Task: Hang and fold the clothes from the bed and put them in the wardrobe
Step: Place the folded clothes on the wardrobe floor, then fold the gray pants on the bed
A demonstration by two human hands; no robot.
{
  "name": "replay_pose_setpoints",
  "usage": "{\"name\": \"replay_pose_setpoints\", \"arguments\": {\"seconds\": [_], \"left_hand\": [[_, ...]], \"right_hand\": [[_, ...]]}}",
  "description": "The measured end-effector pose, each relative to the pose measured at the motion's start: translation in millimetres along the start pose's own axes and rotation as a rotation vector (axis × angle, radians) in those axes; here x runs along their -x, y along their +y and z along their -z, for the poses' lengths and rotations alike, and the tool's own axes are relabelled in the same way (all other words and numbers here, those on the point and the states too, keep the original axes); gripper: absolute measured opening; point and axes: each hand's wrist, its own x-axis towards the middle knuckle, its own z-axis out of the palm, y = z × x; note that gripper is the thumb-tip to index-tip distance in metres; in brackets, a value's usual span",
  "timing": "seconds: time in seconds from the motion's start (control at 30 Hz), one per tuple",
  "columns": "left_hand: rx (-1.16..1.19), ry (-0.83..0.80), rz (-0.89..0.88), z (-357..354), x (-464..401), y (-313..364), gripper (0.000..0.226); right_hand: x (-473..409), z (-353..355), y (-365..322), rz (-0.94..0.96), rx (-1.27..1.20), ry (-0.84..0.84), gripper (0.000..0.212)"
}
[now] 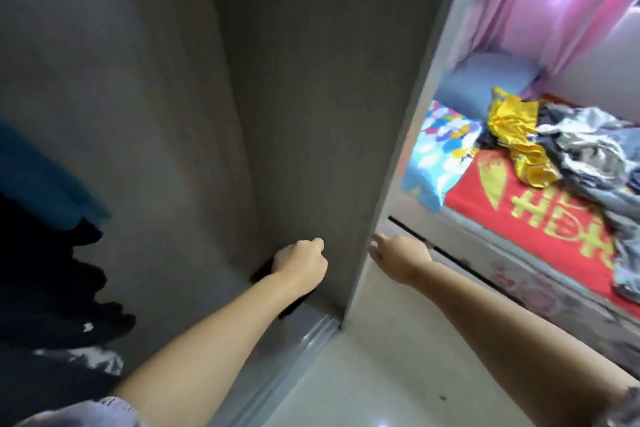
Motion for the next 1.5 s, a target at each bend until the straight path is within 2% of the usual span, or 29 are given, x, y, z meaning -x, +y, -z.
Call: {"name": "replay_pose_setpoints", "arguments": {"seconds": [0.23,0.37,0.63,0.8,0.93,1.07,1.27,1.5], "left_hand": [[-0.095,-0.096,-0.504,-37,-13,201,0.03],[-0.125,-0.129,-0.658,-67,-17,306,0.029],[-0.104,-0.234,-0.768,-123,-12,477,0.022],[-0.092,-0.307,-0.742,-142,-39,540,0.024],[-0.126,-0.336,-0.73,-156,-92,568,0.017],[-0.13,-0.347,-0.72,-170,-156,605,0.021],[-0.201,-0.399,-0.829,-179,-259,694,0.024],[-0.232,-0.427,-0.851,-214,-334,779,0.027]], "right_hand": [[136,-3,177,-0.469,-0.107,-0.007,0.032],[208,-19,261,-0.637,-0.148,-0.012,0.03],[281,-40,396,-0.687,-0.166,0.026,0.035],[279,-54,459,-0.713,-0.217,0.017,0.036],[254,-64,506,-0.731,-0.264,-0.016,0.034],[228,-67,563,-0.812,-0.289,-0.063,0.029],[196,-63,668,-0.992,-0.318,-0.095,0.028],[151,-81,768,-1.009,-0.389,-0.111,0.028]]}}
